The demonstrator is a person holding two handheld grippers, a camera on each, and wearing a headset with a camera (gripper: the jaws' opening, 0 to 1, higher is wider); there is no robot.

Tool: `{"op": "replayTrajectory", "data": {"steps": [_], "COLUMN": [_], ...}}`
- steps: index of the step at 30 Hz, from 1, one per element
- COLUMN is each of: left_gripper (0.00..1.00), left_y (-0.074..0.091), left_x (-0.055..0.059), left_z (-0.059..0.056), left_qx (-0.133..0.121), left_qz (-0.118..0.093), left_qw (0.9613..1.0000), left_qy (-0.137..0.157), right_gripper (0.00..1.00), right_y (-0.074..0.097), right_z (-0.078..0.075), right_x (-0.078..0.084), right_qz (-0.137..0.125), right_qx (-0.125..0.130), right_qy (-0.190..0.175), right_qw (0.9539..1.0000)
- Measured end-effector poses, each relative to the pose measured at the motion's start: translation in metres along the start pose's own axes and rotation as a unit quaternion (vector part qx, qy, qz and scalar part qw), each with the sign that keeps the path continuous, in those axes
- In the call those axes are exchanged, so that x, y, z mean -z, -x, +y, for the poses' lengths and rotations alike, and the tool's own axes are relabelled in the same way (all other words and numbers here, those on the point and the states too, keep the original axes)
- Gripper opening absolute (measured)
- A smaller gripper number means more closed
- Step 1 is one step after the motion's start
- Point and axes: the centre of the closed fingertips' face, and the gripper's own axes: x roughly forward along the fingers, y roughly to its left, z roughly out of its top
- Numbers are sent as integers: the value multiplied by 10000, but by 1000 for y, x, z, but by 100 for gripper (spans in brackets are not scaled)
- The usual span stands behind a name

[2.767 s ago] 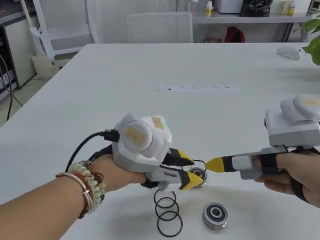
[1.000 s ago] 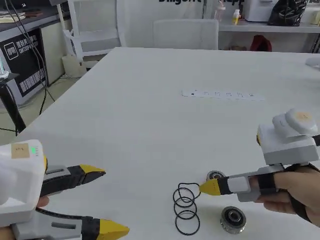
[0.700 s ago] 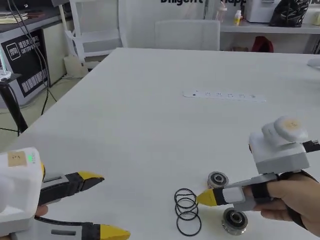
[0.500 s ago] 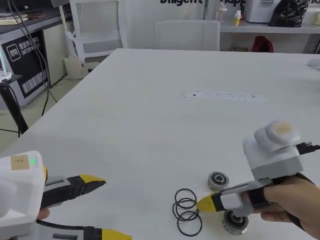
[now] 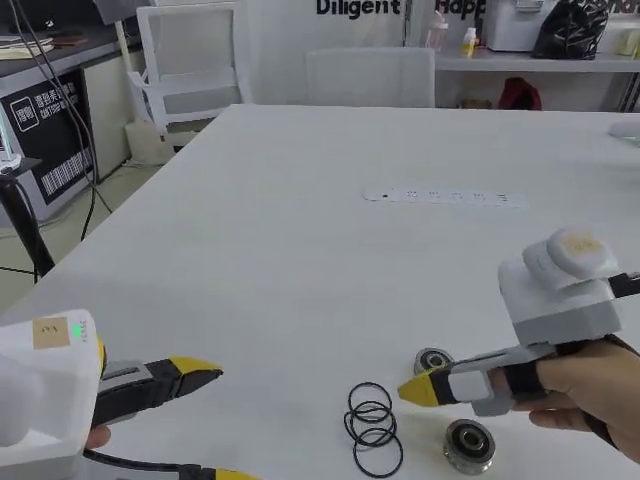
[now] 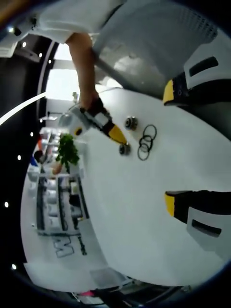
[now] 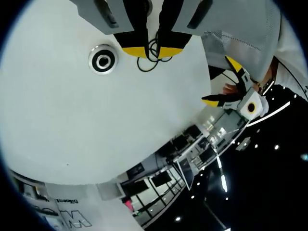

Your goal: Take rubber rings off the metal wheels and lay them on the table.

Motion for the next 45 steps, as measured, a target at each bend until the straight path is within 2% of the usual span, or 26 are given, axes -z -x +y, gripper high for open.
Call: {"op": "replayTrajectory", "data": {"steps": [4, 9, 14, 20, 24, 32, 37, 40, 45], "left_gripper": [73, 74, 74, 74, 75, 77, 79, 82, 85], "left_y": [-1, 0, 3, 6, 8, 10, 11, 12, 14], "left_x": [0, -1, -2, -1, 0, -3, -3, -2, -1], "left_z": [-3, -4, -2, -2, -1, -2, -4, -5, -5], "left_qx": [41, 52, 17, 21, 32, 16, 16, 3, -7], "left_qz": [16, 5, -16, -43, -10, -48, -59, -37, -22], "left_qw": [10000, 10000, 10000, 10000, 10000, 9999, 9999, 9999, 10000], "left_qy": [-26, -26, -56, -51, -79, -108, -114, -113, -63], "right_gripper": [3, 4, 13, 26, 29, 49, 61, 69, 83], "right_y": [18, 37, 53, 72, 85, 112, 125, 130, 132], "right_z": [-1, 5, 10, 21, 27, 24, 14, 7, 2], "right_x": [-15, -29, -29, -15, 0, 19, 32, 44, 62], "right_qz": [-253, -525, -601, -502, -357, -391, -463, -367, -199], "right_qx": [90, 99, 126, 117, 35, 202, 505, 739, 849], "right_qy": [144, 130, 219, 633, 846, 992, 985, 1024, 975], "right_qw": [9995, 9985, 9979, 9967, 9958, 9941, 9928, 9913, 9914]}}
